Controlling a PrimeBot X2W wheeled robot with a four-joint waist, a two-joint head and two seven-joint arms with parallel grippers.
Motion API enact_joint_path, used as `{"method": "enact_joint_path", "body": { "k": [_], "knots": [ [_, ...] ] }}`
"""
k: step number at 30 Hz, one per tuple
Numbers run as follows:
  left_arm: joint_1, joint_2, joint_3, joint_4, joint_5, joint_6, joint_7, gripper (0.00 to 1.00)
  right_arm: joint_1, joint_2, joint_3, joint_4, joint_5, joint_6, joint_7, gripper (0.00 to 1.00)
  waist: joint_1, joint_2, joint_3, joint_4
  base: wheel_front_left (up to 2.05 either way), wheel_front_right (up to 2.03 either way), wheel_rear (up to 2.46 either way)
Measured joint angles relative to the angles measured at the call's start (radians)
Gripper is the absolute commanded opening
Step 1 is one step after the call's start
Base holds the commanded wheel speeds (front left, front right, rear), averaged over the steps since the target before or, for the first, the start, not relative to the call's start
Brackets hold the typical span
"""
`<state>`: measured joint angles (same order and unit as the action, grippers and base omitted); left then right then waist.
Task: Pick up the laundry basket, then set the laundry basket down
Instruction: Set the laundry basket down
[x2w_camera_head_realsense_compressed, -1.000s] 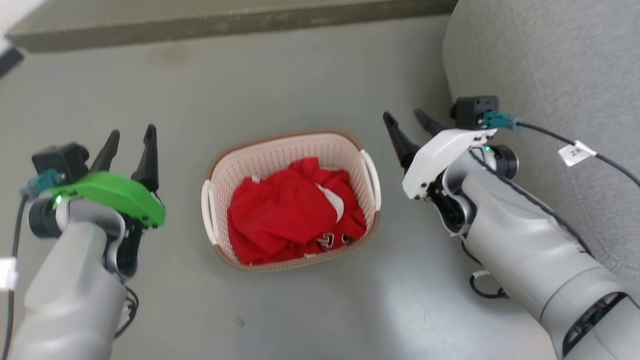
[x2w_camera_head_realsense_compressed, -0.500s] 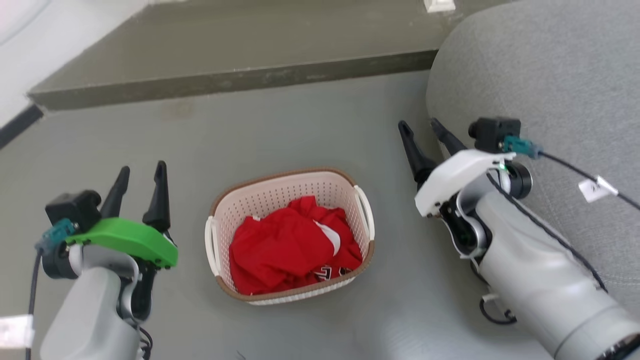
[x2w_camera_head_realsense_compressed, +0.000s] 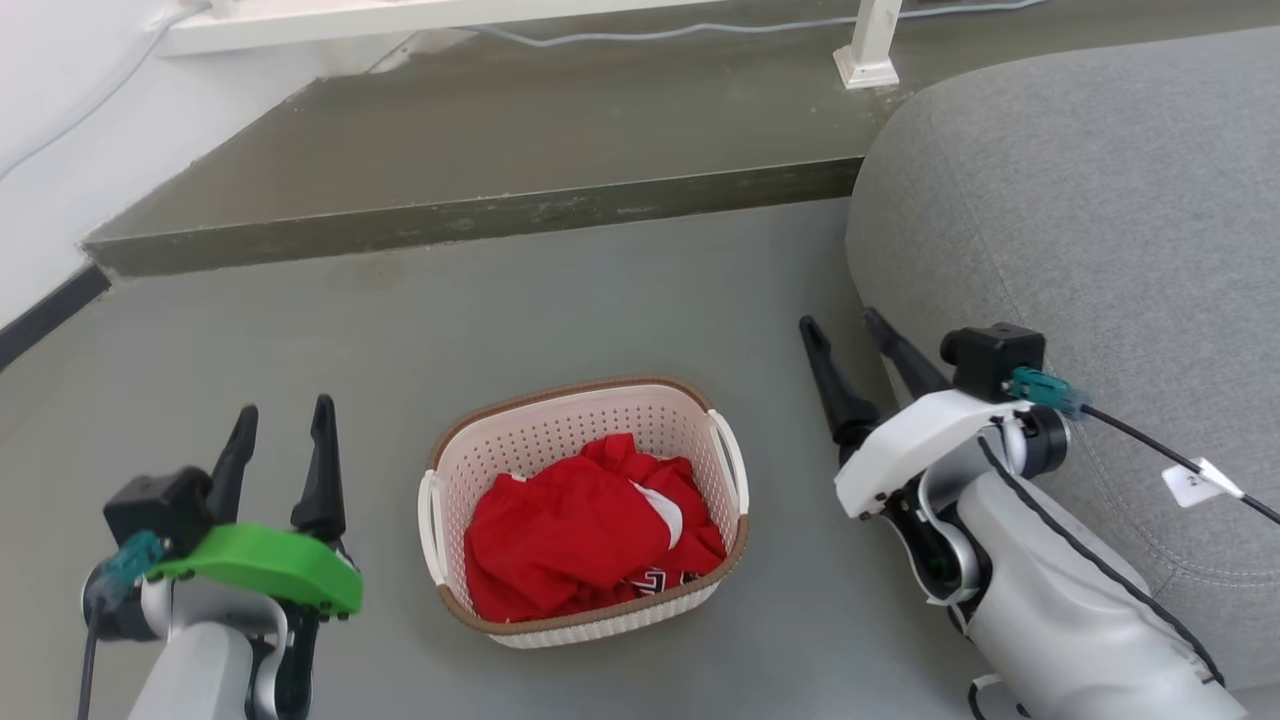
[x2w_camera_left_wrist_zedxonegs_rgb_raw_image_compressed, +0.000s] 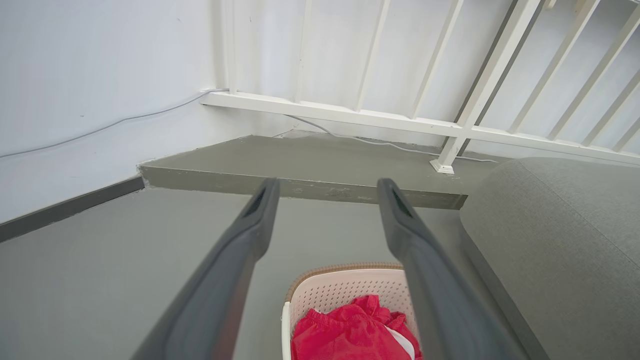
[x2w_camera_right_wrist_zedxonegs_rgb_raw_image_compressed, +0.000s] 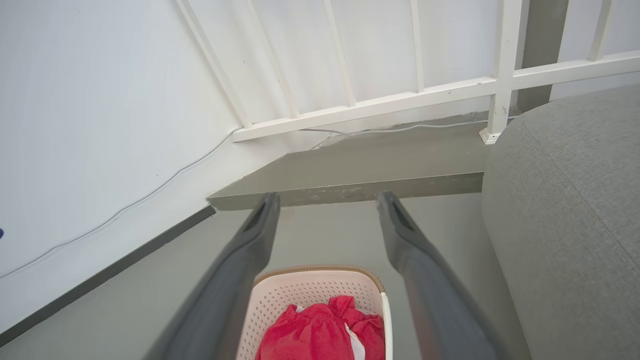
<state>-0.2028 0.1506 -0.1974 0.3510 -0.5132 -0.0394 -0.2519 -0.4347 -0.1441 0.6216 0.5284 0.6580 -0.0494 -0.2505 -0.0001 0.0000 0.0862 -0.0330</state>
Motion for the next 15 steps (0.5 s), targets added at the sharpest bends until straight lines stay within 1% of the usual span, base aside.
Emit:
{"method": "enact_joint_path", "body": {
  "k": [6,15],
  "knots": [
    [0.026,-0.021,0.046,-0.070,0.040,0.006,0.000,1.00,0.046,-0.014,-0.062,-0.071,-0.052,-0.013,-0.001,1.00,0.0000,0.0000,-0.009,0.000,0.00,0.00,0.00],
    [0.101,-0.060,0.098,-0.105,0.061,0.013,0.000,1.00,0.132,-0.007,-0.103,-0.137,-0.123,-0.015,-0.001,1.00,0.0000,0.0000,-0.022,0.008,0.00,0.00,0.00]
  ]
}}
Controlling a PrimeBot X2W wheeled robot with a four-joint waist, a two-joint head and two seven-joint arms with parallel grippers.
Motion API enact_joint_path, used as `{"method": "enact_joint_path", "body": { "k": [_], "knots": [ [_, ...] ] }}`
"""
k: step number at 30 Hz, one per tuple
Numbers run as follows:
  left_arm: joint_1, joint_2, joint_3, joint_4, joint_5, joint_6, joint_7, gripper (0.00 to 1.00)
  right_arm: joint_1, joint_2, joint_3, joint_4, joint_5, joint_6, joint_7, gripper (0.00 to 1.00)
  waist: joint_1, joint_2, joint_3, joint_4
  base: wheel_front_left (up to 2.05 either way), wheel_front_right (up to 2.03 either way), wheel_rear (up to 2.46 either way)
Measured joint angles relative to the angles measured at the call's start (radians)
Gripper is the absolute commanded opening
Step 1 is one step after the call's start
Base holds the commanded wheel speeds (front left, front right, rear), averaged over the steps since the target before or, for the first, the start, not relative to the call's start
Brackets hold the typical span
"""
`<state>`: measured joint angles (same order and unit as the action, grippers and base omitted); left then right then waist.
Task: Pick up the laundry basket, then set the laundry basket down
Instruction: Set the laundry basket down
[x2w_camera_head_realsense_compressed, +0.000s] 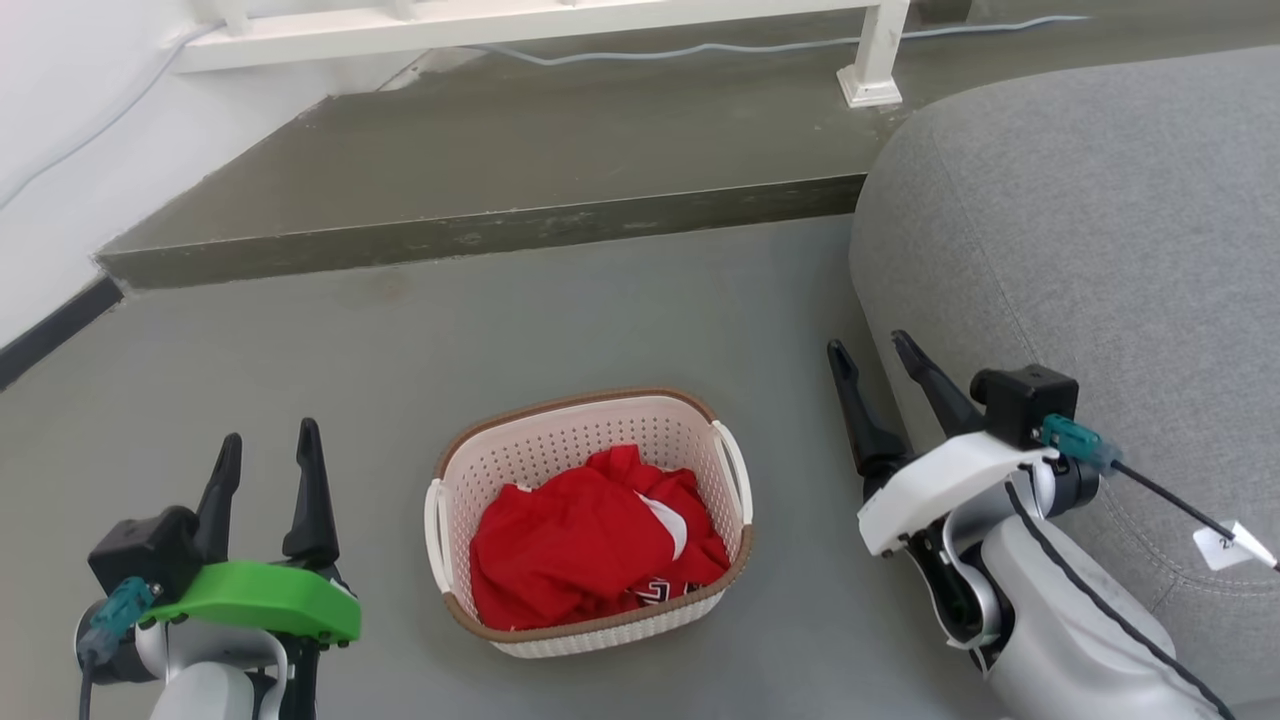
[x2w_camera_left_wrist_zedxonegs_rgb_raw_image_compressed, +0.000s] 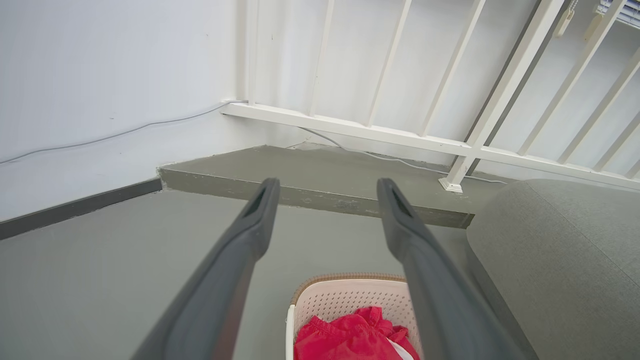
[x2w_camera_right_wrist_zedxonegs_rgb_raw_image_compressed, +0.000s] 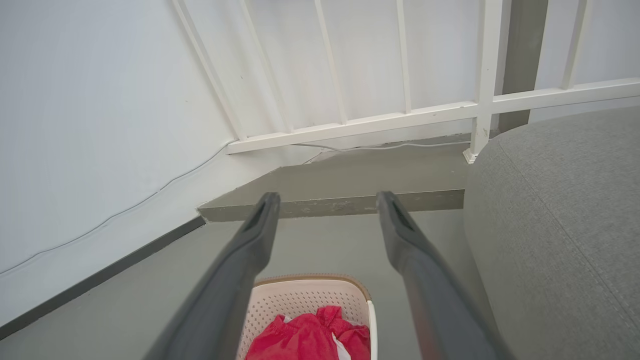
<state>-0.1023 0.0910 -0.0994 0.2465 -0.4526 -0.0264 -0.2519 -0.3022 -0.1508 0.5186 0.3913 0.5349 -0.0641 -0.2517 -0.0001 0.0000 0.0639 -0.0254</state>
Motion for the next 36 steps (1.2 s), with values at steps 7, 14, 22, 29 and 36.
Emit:
{"method": "enact_joint_path", "body": {
  "k": [7,14,22,29,36],
  "knots": [
    [0.024,-0.007,0.014,-0.022,0.031,0.000,0.000,1.00,0.044,0.012,-0.026,-0.031,-0.037,0.000,0.000,1.00,0.0000,0.0000,-0.012,0.002,0.00,0.00,0.00],
    [0.042,-0.018,0.026,-0.027,0.044,-0.002,0.000,1.00,0.080,0.019,-0.046,-0.044,-0.058,0.002,0.000,1.00,0.0000,0.0000,-0.022,0.001,0.00,0.00,0.00],
    [0.057,-0.029,0.031,-0.029,0.053,-0.018,0.000,1.00,0.108,0.024,-0.061,-0.052,-0.075,0.014,0.000,1.00,0.0000,0.0000,-0.026,0.000,0.00,0.00,0.00],
    [0.062,-0.036,0.038,-0.032,0.060,-0.019,0.000,1.00,0.122,0.029,-0.073,-0.057,-0.096,0.024,0.000,1.00,0.0000,0.0000,-0.024,0.001,0.00,0.00,0.00],
    [0.062,-0.039,0.048,-0.035,0.061,-0.031,0.000,1.00,0.130,0.034,-0.086,-0.057,-0.106,0.036,0.000,1.00,0.0000,0.0000,-0.020,0.003,0.00,0.00,0.00]
  ]
}}
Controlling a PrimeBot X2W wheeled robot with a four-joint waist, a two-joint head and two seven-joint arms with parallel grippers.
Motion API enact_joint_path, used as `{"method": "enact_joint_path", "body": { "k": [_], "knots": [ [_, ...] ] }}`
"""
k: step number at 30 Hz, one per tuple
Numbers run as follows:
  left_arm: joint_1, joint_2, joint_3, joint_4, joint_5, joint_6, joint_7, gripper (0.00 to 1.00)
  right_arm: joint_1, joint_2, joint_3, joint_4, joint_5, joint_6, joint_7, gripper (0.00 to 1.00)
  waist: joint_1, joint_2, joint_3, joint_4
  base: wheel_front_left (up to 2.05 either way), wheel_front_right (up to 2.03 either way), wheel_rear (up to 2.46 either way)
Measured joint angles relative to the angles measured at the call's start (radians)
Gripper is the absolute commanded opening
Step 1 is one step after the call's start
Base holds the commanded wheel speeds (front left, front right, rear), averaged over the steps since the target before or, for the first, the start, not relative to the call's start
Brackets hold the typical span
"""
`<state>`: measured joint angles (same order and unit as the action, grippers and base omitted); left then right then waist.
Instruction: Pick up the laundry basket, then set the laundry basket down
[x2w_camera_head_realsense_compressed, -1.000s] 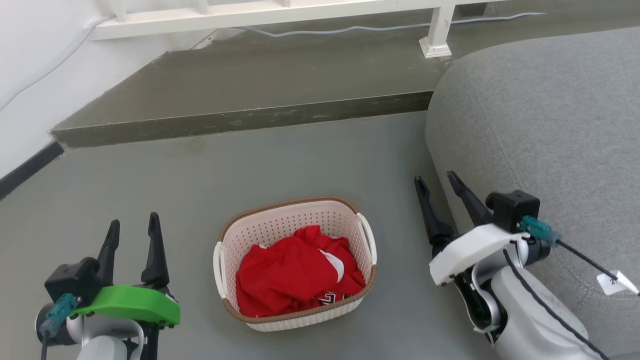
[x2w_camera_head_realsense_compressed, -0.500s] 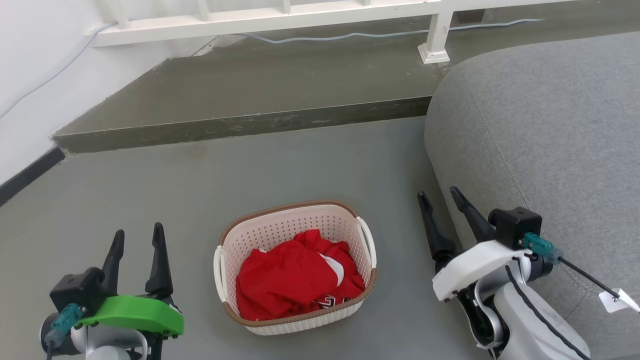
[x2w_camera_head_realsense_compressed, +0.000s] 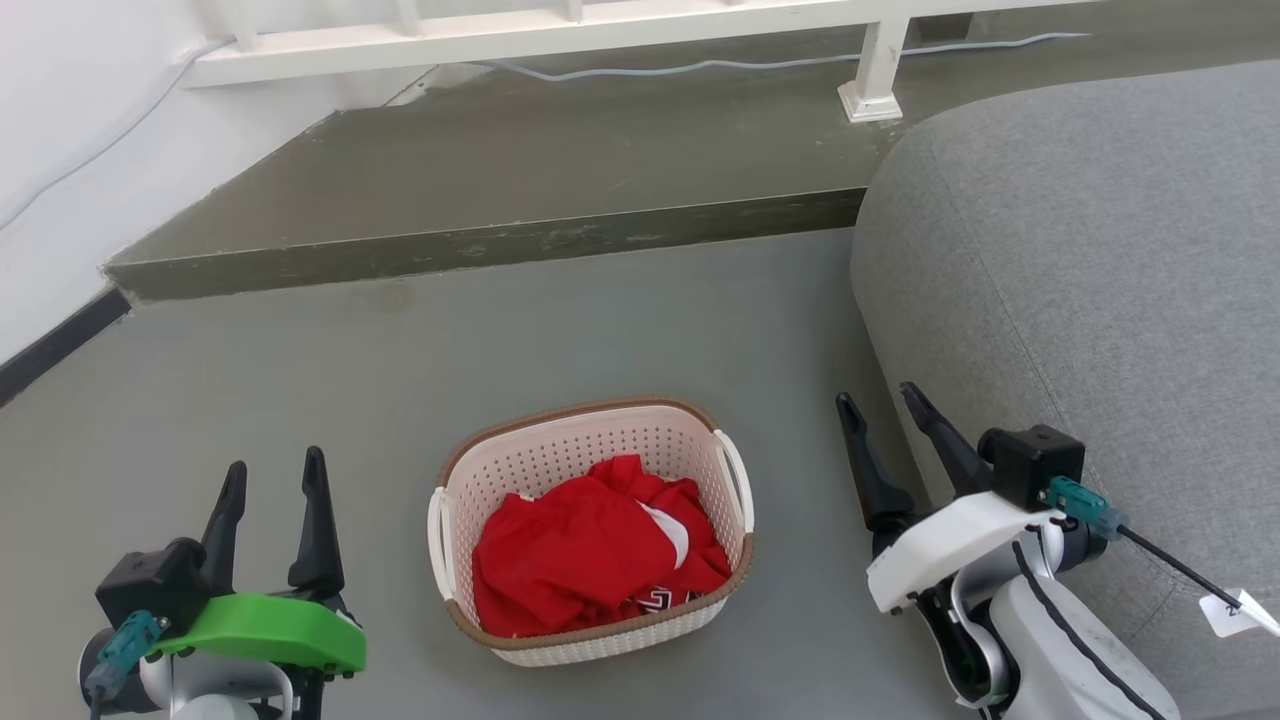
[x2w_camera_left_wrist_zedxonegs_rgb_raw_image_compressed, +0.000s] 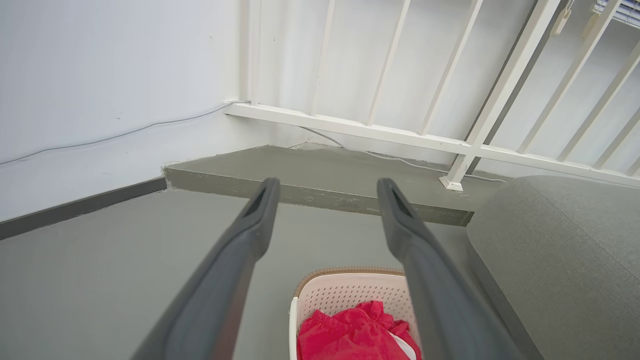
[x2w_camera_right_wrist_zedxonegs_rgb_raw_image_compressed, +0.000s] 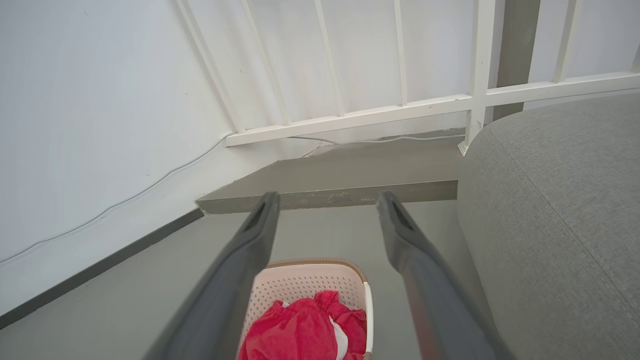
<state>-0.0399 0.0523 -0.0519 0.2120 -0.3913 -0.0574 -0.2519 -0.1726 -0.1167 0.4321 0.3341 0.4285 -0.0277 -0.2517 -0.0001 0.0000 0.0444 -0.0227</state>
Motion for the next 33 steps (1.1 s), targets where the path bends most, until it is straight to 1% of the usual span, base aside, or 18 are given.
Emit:
{"method": "enact_joint_path", "body": {
  "k": [3,11,22,23,27,33],
  "knots": [
    [0.000,-0.002,0.003,0.000,0.000,-0.001,0.000,1.00,0.003,0.005,-0.004,0.000,-0.007,0.001,0.000,1.00,0.0000,0.0000,0.002,0.000,0.00,0.00,0.00],
    [0.002,-0.003,0.002,0.001,0.000,-0.021,0.000,1.00,0.014,0.015,-0.018,0.000,-0.016,0.010,0.000,1.00,0.0000,0.0000,0.005,-0.001,0.00,0.00,0.00],
    [0.006,-0.005,0.002,0.006,0.000,-0.031,0.000,1.00,0.018,0.021,-0.041,0.000,-0.035,0.026,0.000,1.00,0.0000,0.0000,0.010,0.000,0.00,0.00,0.00],
    [0.006,-0.006,0.002,0.008,-0.001,-0.031,0.000,0.00,0.018,0.022,-0.041,0.002,-0.036,0.027,0.000,0.00,0.0000,0.0000,0.010,0.000,0.00,0.00,0.00],
    [0.019,-0.015,-0.006,0.050,-0.002,-0.031,0.004,0.00,0.052,0.025,-0.035,0.039,-0.036,0.027,0.002,0.00,0.0000,0.0000,0.011,0.000,0.00,0.00,0.00],
    [0.024,-0.019,0.004,0.068,-0.040,-0.031,0.021,0.00,0.073,0.026,-0.048,0.037,0.004,0.029,0.003,0.00,0.0000,0.0000,0.008,0.000,0.00,0.00,0.00]
  ]
}}
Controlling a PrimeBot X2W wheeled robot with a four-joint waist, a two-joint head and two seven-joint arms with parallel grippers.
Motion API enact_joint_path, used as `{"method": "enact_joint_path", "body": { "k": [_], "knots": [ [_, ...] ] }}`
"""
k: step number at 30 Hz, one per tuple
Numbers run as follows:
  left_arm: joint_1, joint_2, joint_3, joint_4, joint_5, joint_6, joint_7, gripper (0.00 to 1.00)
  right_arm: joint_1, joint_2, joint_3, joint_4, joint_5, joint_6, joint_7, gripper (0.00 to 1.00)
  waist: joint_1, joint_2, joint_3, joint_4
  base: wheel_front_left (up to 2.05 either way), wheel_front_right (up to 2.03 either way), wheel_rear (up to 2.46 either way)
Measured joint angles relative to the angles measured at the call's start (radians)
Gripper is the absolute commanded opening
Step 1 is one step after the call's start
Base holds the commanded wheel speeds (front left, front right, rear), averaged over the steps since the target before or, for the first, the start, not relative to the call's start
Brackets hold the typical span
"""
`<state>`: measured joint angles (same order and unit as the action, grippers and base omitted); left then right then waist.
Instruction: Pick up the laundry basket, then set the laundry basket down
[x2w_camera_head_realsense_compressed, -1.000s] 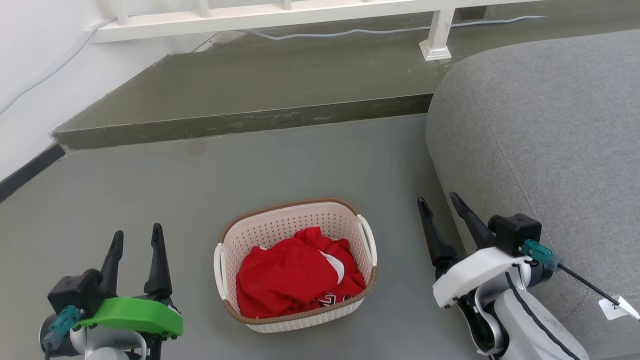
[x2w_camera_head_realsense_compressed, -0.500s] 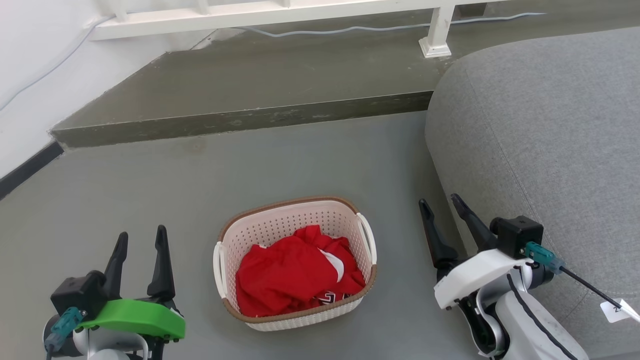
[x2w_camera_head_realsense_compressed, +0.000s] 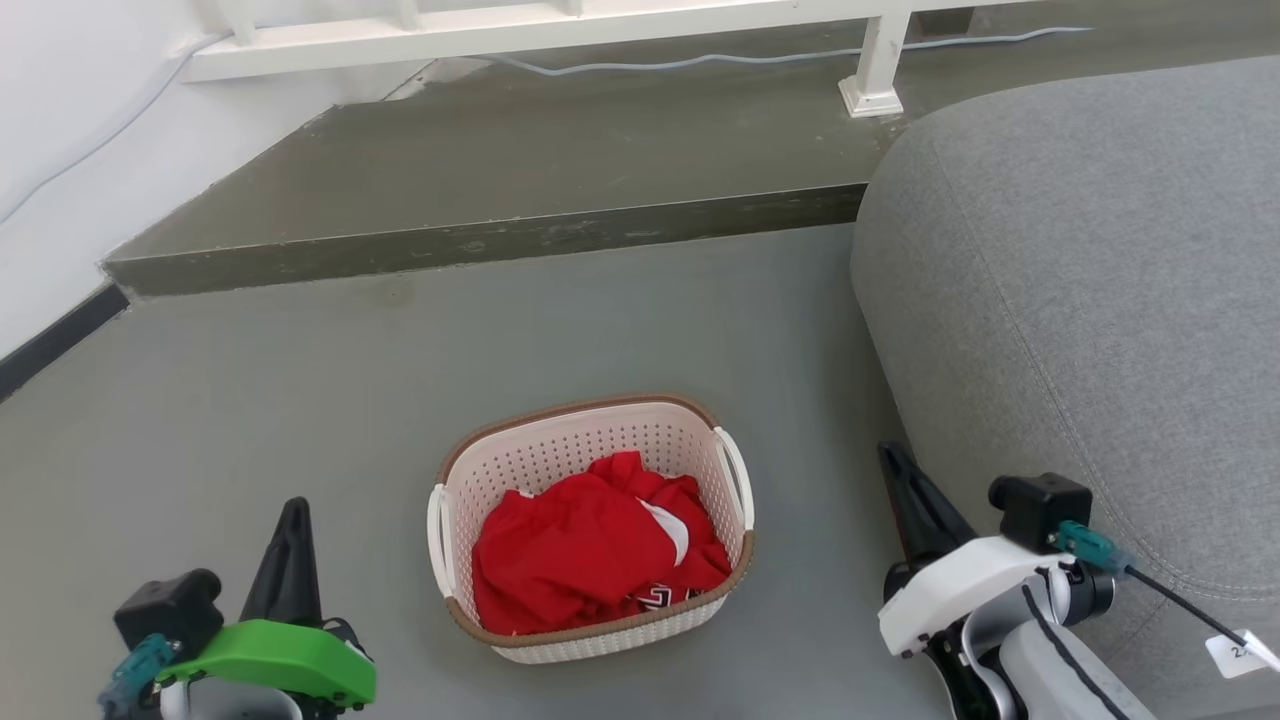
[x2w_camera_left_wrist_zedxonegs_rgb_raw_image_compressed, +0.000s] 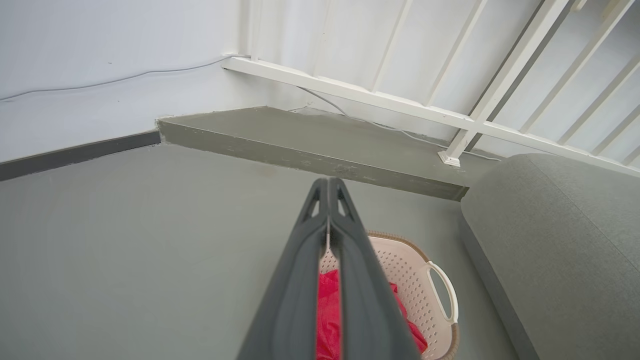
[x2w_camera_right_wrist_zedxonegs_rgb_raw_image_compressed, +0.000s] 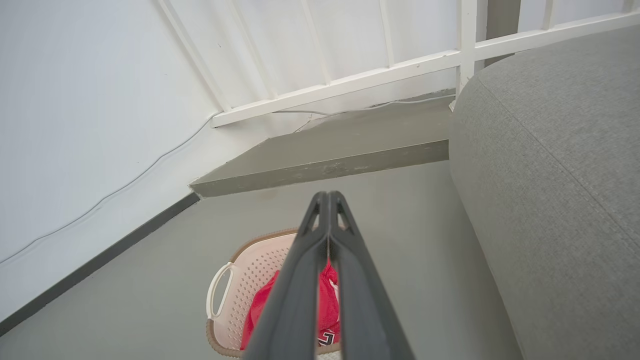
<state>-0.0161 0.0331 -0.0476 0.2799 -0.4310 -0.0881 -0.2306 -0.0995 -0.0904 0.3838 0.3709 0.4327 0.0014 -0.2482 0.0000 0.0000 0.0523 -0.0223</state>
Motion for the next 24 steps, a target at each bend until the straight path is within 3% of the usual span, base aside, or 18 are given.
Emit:
{"method": "enact_joint_path", "body": {
  "k": [24],
  "knots": [
    [-0.004,0.000,0.043,0.013,-0.301,-0.001,0.100,0.00,0.001,0.013,-0.117,-0.031,0.313,0.025,0.083,0.00,0.0000,0.0000,-0.013,0.006,0.00,0.00,0.00]
  ]
}}
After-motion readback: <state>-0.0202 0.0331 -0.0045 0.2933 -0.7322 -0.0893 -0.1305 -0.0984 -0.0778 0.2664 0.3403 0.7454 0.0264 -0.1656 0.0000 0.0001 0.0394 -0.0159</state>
